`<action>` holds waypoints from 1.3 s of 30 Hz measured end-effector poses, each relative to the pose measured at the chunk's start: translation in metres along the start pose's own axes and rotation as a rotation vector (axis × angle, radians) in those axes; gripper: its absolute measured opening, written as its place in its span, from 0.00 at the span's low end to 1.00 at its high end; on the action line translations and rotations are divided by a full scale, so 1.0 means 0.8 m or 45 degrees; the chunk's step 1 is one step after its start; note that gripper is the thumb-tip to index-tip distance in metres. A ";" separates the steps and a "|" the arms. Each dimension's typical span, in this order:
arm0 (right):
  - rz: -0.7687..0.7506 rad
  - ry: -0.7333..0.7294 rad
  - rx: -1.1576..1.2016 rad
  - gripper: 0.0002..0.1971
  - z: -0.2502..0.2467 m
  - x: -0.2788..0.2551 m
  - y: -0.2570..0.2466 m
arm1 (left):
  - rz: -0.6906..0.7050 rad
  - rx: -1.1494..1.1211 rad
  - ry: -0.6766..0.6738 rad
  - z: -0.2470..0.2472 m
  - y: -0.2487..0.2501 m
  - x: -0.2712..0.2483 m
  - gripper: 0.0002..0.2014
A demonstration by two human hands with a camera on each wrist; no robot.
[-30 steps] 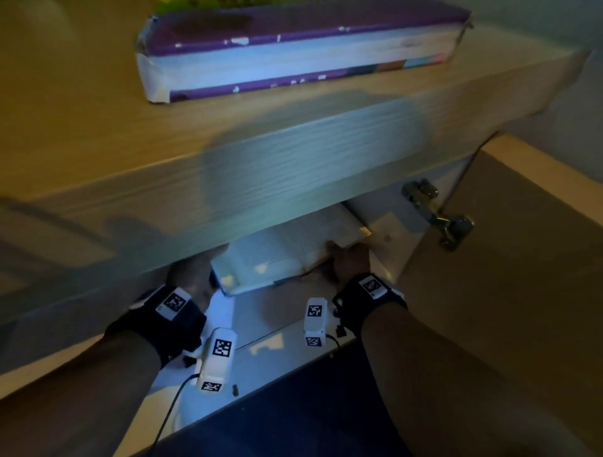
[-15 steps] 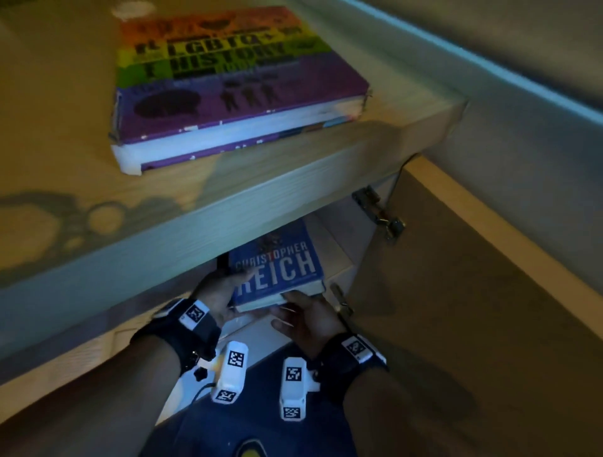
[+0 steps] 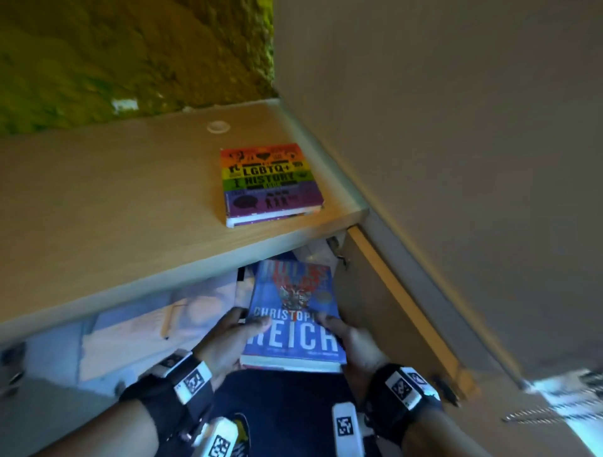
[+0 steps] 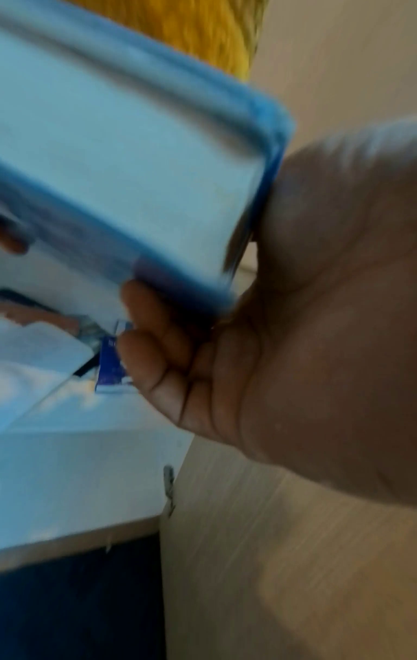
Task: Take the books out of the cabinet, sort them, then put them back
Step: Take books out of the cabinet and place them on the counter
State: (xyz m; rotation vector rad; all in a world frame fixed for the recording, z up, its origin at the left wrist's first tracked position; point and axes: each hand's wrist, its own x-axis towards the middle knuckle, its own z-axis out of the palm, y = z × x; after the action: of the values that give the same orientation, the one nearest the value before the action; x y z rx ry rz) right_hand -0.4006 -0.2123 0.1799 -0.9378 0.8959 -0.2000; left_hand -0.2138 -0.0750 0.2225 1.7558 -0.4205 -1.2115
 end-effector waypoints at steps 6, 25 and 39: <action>-0.289 -0.041 -0.265 0.23 0.005 -0.131 -0.103 | 0.237 -0.040 -0.026 0.011 0.072 -0.131 0.24; -0.525 0.276 -0.889 0.23 0.119 0.143 -0.324 | 0.541 0.687 0.129 -0.128 0.240 0.152 0.17; -0.521 0.429 -0.686 0.12 0.043 0.115 -0.114 | 0.751 0.545 0.214 -0.121 0.056 0.036 0.14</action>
State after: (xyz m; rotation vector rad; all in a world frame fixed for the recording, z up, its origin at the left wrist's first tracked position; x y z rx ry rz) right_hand -0.2971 -0.2932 0.2058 -1.6240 1.0838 -0.4929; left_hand -0.1071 -0.0701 0.2521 1.8728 -1.0694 -0.5733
